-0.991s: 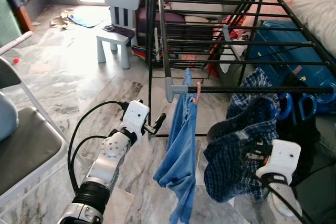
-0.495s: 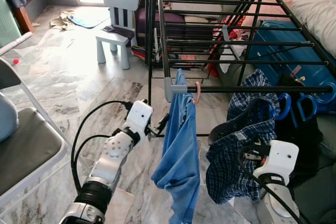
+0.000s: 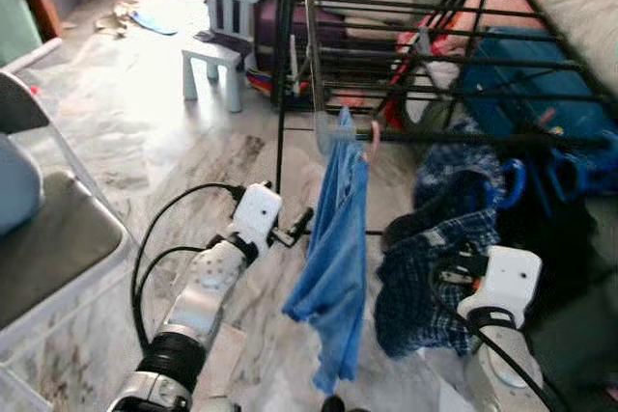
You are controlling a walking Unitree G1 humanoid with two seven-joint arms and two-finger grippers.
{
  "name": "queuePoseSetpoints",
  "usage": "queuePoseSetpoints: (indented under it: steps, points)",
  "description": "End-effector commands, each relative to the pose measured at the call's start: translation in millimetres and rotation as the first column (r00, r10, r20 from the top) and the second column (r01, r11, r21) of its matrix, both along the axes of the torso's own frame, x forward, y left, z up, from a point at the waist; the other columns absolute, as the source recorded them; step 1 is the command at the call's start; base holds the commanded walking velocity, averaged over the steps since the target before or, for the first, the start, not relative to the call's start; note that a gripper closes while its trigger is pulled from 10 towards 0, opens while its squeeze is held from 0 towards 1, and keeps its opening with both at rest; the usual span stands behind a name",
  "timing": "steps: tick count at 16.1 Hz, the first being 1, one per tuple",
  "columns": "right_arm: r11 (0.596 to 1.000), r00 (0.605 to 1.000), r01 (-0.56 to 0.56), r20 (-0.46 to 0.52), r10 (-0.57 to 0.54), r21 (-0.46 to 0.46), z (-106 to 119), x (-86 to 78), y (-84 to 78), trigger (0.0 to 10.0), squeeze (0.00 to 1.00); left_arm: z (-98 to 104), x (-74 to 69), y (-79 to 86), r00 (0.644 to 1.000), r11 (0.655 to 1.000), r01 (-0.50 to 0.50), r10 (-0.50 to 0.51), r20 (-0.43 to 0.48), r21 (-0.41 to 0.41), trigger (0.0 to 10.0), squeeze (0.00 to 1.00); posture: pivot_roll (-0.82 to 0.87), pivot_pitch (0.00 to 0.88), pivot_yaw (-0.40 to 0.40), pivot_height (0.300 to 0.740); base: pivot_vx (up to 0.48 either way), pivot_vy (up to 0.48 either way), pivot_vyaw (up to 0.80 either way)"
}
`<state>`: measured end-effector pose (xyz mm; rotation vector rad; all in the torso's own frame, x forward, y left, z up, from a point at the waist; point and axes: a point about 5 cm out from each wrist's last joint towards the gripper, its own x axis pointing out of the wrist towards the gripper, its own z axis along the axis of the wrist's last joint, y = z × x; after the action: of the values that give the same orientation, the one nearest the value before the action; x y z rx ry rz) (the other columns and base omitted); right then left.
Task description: Hang hanger
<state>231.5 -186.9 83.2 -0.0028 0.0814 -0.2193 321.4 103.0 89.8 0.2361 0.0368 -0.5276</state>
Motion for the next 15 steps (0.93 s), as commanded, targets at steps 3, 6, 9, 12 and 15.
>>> queuePoseSetpoints:
  steps: [3,6,9,12,15]
  points:
    - [0.999,0.993,0.011,0.116,-0.007,-0.034,24.8,4.3,-5.2,10.0,0.00,4.8,-0.5,-5.2,1.000,1.000,0.011,-0.011,0.025,-0.009,10.0,0.00,0.06,0.000,-0.106,0.740,-0.305,0.000,0.00]
    - [0.999,0.994,0.014,0.107,-0.010,-0.034,23.2,5.0,-5.8,10.0,0.00,7.2,0.5,-3.9,0.999,1.000,0.008,-0.008,0.034,-0.008,10.0,0.00,0.06,0.000,-0.105,0.740,-0.300,0.000,0.00]
    - [0.999,0.995,0.014,0.104,-0.011,-0.034,23.0,4.6,-6.2,10.0,0.00,10.0,0.9,-2.1,0.998,1.000,0.017,-0.018,0.060,0.017,10.0,0.00,0.06,0.000,-0.106,0.740,-0.299,0.000,0.00]
    - [0.999,0.995,0.011,0.100,-0.007,-0.034,22.2,2.8,-6.8,10.0,0.00,9.6,1.2,0.1,0.998,1.000,0.014,-0.016,0.059,0.024,10.0,0.00,0.06,0.000,-0.105,0.740,-0.303,0.000,0.00]
    - [1.000,0.996,0.002,0.091,0.000,-0.027,19.7,2.4,-2.6,10.0,0.00,9.2,-0.7,-2.7,0.997,0.999,0.039,-0.041,0.063,0.035,10.0,0.00,0.06,0.000,-0.102,0.740,-0.303,0.000,0.00]
